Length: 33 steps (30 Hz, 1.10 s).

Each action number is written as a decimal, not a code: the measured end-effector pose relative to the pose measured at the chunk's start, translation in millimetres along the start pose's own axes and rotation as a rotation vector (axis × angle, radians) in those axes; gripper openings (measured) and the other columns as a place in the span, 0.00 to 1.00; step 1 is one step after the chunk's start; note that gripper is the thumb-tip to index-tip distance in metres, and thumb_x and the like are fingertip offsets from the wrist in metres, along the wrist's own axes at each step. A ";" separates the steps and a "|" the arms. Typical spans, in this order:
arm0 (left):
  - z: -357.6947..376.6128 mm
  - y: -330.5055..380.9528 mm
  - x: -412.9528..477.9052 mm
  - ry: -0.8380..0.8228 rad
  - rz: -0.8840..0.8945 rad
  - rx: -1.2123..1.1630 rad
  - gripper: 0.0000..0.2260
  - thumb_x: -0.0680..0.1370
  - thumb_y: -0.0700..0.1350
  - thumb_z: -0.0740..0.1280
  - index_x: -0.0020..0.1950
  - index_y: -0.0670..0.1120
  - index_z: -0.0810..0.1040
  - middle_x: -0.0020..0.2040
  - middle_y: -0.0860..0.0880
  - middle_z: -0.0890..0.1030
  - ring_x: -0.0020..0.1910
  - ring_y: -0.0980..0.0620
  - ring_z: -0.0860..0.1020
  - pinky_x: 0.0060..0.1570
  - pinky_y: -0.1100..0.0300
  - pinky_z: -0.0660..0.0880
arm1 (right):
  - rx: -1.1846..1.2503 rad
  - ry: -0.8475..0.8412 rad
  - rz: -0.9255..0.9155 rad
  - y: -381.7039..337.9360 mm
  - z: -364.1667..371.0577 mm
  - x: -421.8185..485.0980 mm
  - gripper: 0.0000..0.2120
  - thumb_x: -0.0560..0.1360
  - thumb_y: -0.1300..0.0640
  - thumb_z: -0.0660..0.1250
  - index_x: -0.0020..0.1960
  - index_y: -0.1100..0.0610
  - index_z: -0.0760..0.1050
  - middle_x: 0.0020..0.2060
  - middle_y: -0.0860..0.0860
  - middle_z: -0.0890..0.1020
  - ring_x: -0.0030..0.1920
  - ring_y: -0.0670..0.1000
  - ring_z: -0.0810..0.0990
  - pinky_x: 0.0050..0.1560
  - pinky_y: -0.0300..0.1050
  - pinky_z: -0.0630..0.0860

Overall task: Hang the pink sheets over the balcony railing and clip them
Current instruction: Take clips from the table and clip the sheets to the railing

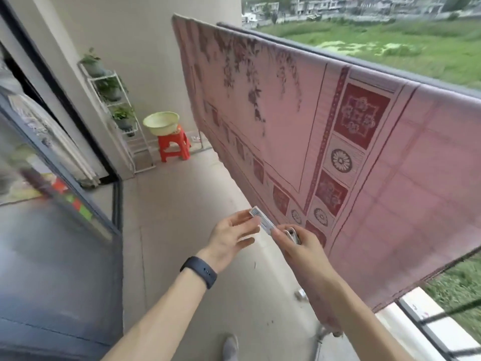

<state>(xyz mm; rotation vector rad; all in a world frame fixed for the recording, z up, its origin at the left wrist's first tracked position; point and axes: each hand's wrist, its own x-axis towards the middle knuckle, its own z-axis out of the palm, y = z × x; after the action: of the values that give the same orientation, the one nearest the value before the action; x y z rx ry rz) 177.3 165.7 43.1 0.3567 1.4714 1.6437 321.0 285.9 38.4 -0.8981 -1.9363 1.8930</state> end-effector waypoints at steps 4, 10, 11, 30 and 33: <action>-38.2 12.6 28.8 0.171 -0.007 -0.053 0.17 0.75 0.52 0.72 0.62 0.46 0.80 0.54 0.46 0.84 0.49 0.51 0.81 0.45 0.60 0.74 | -0.058 0.004 -0.040 -13.3 55.5 57.2 0.07 0.76 0.47 0.71 0.47 0.51 0.81 0.32 0.43 0.79 0.30 0.41 0.73 0.39 0.40 0.72; -128.6 75.8 99.8 0.279 0.144 0.077 0.08 0.79 0.46 0.68 0.58 0.50 0.81 0.54 0.48 0.84 0.48 0.51 0.83 0.47 0.58 0.76 | -0.191 -0.070 -0.086 -44.6 129.0 167.1 0.08 0.73 0.44 0.73 0.48 0.46 0.81 0.40 0.45 0.83 0.41 0.44 0.79 0.43 0.41 0.74; -147.4 91.6 113.8 0.296 0.152 0.094 0.08 0.79 0.45 0.68 0.58 0.50 0.81 0.54 0.48 0.83 0.46 0.50 0.82 0.46 0.59 0.76 | -0.195 -0.069 -0.105 -56.2 141.8 187.2 0.07 0.73 0.44 0.73 0.48 0.46 0.81 0.41 0.46 0.84 0.41 0.45 0.79 0.42 0.41 0.74; -423.3 401.3 383.4 0.433 0.412 0.673 0.08 0.82 0.49 0.64 0.59 0.53 0.78 0.48 0.50 0.84 0.52 0.52 0.82 0.45 0.64 0.76 | -0.496 0.054 -0.499 -297.2 280.9 555.0 0.10 0.76 0.39 0.66 0.49 0.44 0.78 0.45 0.46 0.78 0.46 0.44 0.79 0.49 0.48 0.78; -449.8 450.8 441.2 0.435 0.433 0.694 0.08 0.82 0.48 0.63 0.60 0.51 0.77 0.46 0.50 0.83 0.46 0.55 0.82 0.45 0.66 0.76 | -0.487 0.037 -0.557 -335.6 302.9 629.4 0.12 0.75 0.41 0.68 0.55 0.46 0.77 0.50 0.43 0.78 0.49 0.41 0.77 0.48 0.42 0.74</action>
<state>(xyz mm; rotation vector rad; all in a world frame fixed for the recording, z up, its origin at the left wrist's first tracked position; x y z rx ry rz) -579.6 238.7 191.4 0.7764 2.4283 1.5388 -419.8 447.0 199.4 -0.4180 -2.3528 1.1098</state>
